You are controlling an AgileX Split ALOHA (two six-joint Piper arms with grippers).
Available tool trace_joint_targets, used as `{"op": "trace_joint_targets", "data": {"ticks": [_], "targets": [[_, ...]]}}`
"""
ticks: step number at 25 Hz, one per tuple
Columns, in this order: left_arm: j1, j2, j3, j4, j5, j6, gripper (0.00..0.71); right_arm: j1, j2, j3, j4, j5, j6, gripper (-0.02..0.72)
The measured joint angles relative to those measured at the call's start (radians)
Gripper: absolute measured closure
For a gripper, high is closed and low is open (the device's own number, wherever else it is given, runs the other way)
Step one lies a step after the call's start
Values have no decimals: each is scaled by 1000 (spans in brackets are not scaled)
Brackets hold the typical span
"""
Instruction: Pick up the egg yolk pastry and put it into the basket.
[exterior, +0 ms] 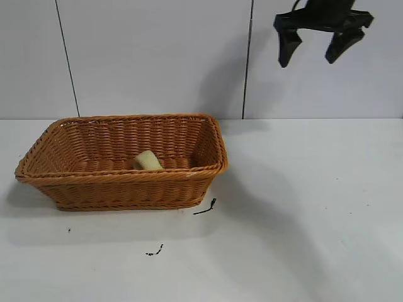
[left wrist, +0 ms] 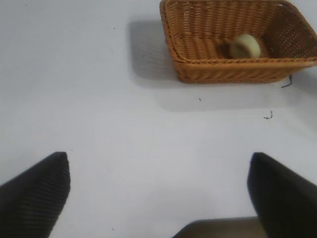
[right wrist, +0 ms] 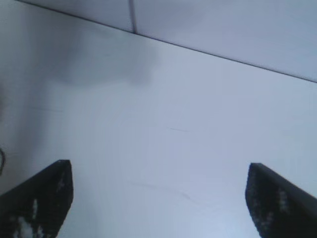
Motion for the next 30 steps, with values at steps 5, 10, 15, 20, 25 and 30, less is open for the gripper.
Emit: {"op": "trace_joint_targets", "data": {"ticks": [5, 10, 15, 20, 25, 30], "targets": [[0, 0, 0, 0, 0, 0, 15, -65, -7, 0, 52, 1, 0, 48], [0, 0, 0, 0, 0, 0, 15, -66, -72, 73, 58, 1, 0, 48], [0, 0, 0, 0, 0, 0, 15, -66, -215, 261, 58, 0, 0, 48], [0, 0, 0, 0, 0, 0, 15, -66, -430, 550, 58, 1, -1, 48], [0, 0, 0, 0, 0, 0, 15, -66, -713, 848, 58, 1, -4, 48], [0, 0, 0, 0, 0, 0, 15, -66, -993, 1137, 48, 1, -10, 48]]}}
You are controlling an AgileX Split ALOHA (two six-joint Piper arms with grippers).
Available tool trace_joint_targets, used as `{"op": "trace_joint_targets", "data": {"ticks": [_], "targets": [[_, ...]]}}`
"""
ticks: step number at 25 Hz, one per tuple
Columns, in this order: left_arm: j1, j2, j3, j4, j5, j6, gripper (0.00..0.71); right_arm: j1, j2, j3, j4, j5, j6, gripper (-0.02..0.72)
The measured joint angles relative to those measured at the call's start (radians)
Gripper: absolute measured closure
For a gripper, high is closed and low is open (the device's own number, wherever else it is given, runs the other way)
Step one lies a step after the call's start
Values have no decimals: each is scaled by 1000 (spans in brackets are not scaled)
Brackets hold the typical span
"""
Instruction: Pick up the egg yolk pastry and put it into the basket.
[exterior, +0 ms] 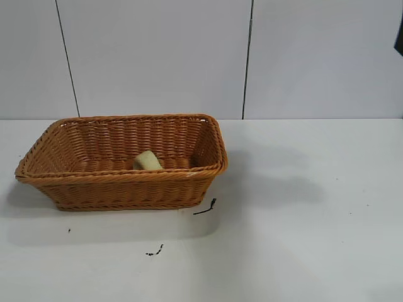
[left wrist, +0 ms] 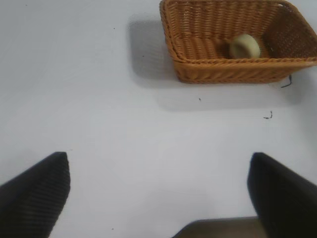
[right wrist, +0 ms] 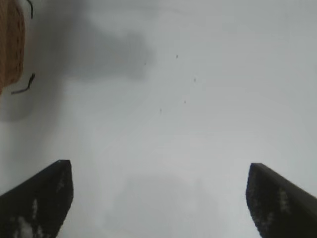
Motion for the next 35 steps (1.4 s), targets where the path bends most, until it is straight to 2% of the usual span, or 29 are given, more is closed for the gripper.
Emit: {"op": "trace_joint_targets", "data": {"ticks": [7, 15, 19, 28, 35], "targets": [[0, 0, 0, 0, 0, 0, 15, 0, -380, 363, -44, 0, -9, 50], [0, 0, 0, 0, 0, 0, 15, 0, -868, 708, -47, -125, -21, 63], [0, 0, 0, 0, 0, 0, 15, 0, -1069, 740, -44, -181, -21, 65], [0, 0, 0, 0, 0, 0, 15, 0, -1318, 743, -44, -186, -21, 69], [0, 0, 0, 0, 0, 0, 15, 32, -1350, 744, -48, -185, -12, 69]]}}
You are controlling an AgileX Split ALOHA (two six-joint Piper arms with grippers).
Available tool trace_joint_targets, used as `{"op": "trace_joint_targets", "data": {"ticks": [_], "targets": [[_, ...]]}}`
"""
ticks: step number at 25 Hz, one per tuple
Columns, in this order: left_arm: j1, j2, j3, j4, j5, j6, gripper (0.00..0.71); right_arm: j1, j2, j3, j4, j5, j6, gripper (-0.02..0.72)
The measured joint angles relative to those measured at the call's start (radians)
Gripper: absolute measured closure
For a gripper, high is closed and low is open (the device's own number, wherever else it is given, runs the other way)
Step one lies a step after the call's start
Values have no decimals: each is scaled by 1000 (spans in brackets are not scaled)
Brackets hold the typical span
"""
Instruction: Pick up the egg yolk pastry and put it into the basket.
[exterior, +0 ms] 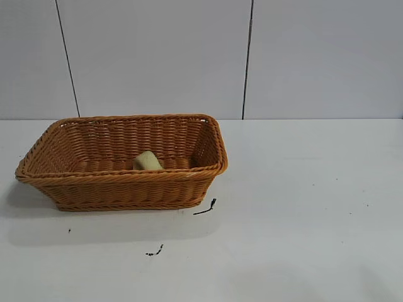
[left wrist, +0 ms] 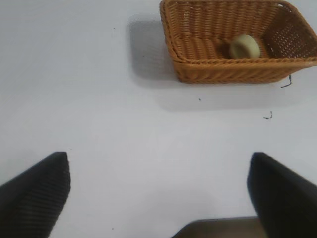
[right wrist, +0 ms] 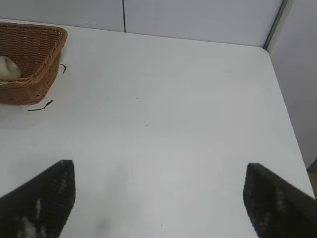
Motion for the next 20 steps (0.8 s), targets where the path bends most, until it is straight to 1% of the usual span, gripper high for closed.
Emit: {"op": "trace_joint_targets", "data": {"ticks": [3, 5, 7, 20], "targets": [[0, 0, 0, 0, 0, 0, 15, 44, 0, 0, -18, 0, 25, 69], [0, 0, 0, 0, 0, 0, 15, 49, 0, 0, -39, 0, 51, 69], [0, 0, 0, 0, 0, 0, 15, 49, 0, 0, -45, 0, 61, 69], [0, 0, 0, 0, 0, 0, 15, 49, 0, 0, -46, 0, 69, 69]]}}
